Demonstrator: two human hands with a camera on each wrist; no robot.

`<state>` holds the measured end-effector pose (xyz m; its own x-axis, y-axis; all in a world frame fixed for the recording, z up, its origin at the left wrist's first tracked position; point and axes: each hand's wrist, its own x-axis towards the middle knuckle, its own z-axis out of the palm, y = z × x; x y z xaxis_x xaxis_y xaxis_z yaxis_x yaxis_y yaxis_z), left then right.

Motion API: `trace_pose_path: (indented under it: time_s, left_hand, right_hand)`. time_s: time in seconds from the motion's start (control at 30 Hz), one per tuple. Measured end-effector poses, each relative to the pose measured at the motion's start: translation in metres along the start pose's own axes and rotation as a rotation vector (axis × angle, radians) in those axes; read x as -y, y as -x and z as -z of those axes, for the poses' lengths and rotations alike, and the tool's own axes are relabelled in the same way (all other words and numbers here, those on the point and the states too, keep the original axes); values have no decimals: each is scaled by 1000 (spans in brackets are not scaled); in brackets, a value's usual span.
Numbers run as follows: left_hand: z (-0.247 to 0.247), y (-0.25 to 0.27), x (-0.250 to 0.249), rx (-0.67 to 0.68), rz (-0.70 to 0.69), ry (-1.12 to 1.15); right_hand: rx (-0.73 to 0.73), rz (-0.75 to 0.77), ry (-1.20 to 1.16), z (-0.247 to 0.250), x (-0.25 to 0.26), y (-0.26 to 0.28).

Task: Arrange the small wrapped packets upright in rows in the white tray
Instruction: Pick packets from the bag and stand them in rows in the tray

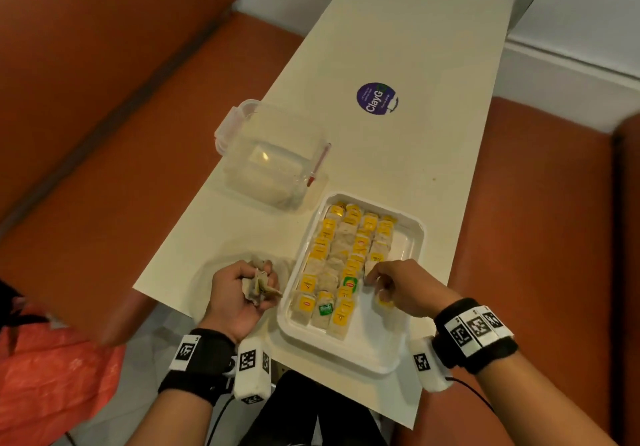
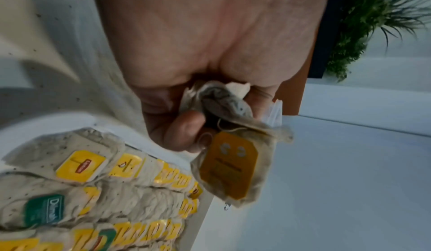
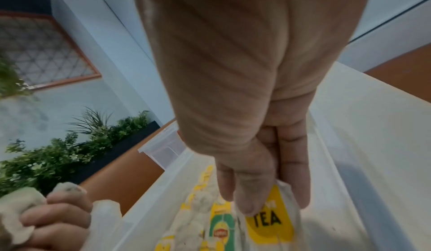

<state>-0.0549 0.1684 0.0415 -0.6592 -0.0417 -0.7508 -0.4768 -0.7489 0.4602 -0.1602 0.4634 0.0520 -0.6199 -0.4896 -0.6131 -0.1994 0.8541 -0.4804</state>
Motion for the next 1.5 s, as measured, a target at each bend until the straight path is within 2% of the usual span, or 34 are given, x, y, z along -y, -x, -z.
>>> trace_pose_path:
  time_s: [0.27,0.4,0.6,0.73,0.83,0.93,1.13,1.5]
  left_hand:
    - [-19,12,1,12,-19,-49]
    - [-18,16,1,-1,-25,-41]
    - [-16,17,7,-35,-20,-38]
    - [-15,16,10,-40,-20,-41]
    - [-15,15,11,-52,-24,-50]
    - [-17,13,11,-86,-27,-63]
    - [-21,15,9,-94,-33,-68]
    - [-31,18,9,-74,-23,-111]
  right_hand:
    - [-147,29,-158,-24,-12,-24]
    - [-211,23,-150,-25,-13,-34]
    - [-154,24,-140,-23,-14,-38]
    - [-11,40,-98,-18,-13,-35]
    - [-3,59,-117,-18,-12,-33]
    - [-39,66,-111,-21,-12,-36]
    - [-221,14,-165,-26,-13,-41]
    - [-316,-2,-175,-32,-17,-44]
